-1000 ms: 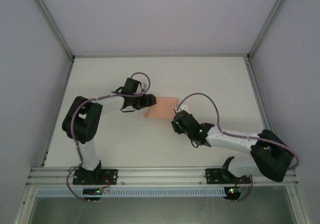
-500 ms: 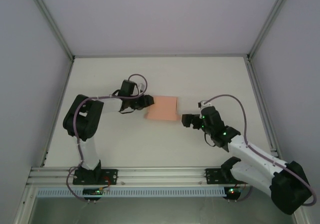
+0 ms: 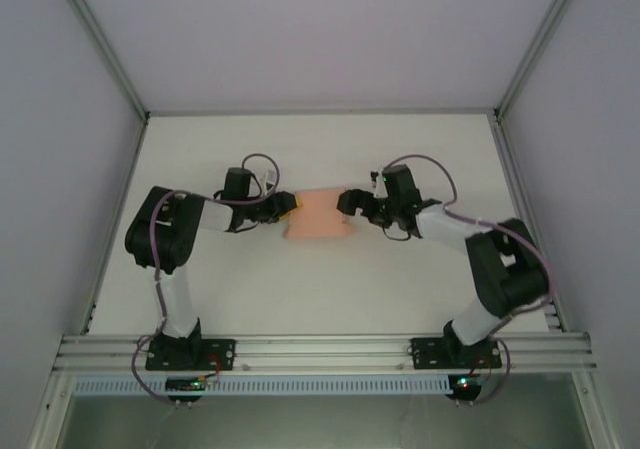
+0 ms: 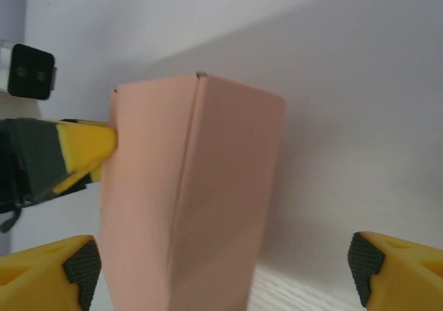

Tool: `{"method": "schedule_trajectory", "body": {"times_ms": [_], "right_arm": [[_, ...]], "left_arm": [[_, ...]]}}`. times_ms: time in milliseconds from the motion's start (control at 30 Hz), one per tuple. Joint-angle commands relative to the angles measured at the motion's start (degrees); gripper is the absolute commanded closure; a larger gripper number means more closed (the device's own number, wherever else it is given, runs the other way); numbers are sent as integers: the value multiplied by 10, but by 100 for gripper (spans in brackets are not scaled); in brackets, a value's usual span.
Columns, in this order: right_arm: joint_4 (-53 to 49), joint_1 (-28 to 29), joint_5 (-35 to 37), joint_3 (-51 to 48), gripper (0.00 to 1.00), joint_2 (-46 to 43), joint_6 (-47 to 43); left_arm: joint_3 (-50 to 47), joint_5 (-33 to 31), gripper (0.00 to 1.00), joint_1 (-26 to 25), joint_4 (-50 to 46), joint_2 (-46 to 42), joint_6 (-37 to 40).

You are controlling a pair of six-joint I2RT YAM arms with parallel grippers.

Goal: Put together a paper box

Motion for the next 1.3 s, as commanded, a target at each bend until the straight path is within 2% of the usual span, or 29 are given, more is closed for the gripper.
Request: {"method": "schedule_trajectory", "body": {"times_ms": [0,167,333,367,633,767,833,933,1033,1167,1267], "right_arm": [[52,-11,-106,32,10,57,53],[181,-13,-162,40,20,114,132],[226,-13,-184,40,39,127,159],[228,-13,-187,38,40,124,159],[232,-21,-186,4,55,74,165],[225,-25,-183,-15,55,40,169],[196,-29,-175,-22,55,13,159],[78,-38,-151,-14,55,-39,136],[-65,-57,-133,3,57,-86,103],[-171,-97,-127,4,58,-150,159],[-220,-132,-140,8,57,-190,213]], "left_arm": [[-31,-36,63,8,-45,33,-6],[-27,-31,63,9,-39,40,-6],[-19,-27,63,9,-30,35,4],[-17,-27,62,9,-32,31,7],[29,-40,50,-7,-63,-37,68],[65,-64,32,-35,-107,-78,123],[73,-81,19,-49,-125,-110,165],[72,-131,2,-72,-148,-171,242],[41,-196,0,-112,-136,-248,343],[-26,-345,0,-234,-95,-338,558],[-72,-410,0,-315,-51,-368,700]]}}
